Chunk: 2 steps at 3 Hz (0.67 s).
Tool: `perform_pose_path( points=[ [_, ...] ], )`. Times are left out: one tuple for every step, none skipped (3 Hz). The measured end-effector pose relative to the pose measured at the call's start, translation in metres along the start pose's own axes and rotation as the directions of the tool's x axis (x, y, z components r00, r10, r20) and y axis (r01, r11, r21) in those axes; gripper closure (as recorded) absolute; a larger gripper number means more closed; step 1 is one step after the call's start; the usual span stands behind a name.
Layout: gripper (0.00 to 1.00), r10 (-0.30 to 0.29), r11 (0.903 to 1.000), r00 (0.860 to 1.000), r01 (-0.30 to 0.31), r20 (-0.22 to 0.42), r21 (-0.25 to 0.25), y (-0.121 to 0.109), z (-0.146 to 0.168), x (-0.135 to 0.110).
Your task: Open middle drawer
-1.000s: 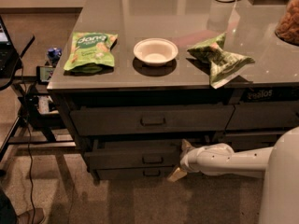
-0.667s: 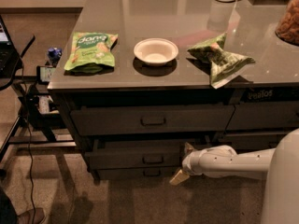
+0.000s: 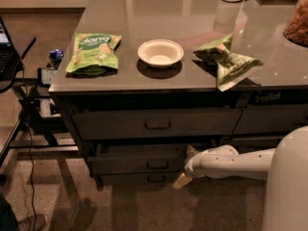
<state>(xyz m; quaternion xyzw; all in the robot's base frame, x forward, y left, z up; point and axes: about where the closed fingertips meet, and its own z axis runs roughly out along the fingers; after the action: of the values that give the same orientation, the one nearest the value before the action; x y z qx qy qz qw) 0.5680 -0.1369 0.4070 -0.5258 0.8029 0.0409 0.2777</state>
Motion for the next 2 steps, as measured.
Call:
perform_pose_path(
  points=[
    [0.0,-0.014,0.9996,1.0,0.014,-0.011,-0.023,-0.0011,0.0101,-0.0066],
    [0.0,-0.034,0.9988,0.999,0.033,-0.019,-0.038,-0.0024,0.0174,-0.0111]
  ],
)
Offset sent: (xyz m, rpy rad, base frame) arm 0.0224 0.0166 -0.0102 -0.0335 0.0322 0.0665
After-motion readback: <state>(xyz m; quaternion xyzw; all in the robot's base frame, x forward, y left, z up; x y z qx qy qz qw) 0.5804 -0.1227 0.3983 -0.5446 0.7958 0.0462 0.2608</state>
